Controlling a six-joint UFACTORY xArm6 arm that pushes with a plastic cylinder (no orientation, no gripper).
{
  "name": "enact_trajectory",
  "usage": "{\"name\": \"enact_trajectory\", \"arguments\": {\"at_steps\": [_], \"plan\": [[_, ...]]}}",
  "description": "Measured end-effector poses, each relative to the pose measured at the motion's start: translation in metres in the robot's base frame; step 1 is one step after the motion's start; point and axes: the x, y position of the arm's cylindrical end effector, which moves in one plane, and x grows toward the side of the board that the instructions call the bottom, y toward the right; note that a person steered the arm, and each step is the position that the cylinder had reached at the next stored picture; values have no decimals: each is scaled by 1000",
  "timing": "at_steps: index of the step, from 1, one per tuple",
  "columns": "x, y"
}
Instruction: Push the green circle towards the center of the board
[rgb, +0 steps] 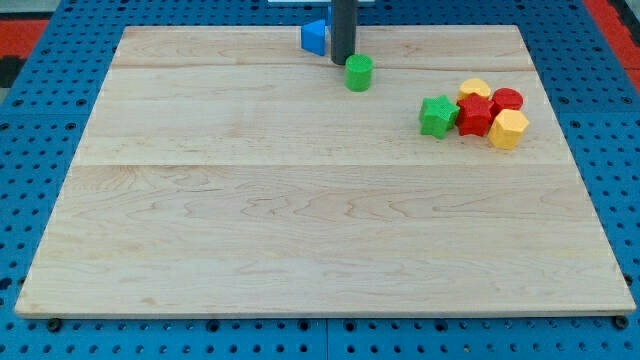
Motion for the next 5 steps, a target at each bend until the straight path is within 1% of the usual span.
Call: {"name": "enact_trajectory", "arguments": {"at_steps": [1,2,3,5], "plan": [[-5,5],[-7,46],[5,59],[10,-11]]}}
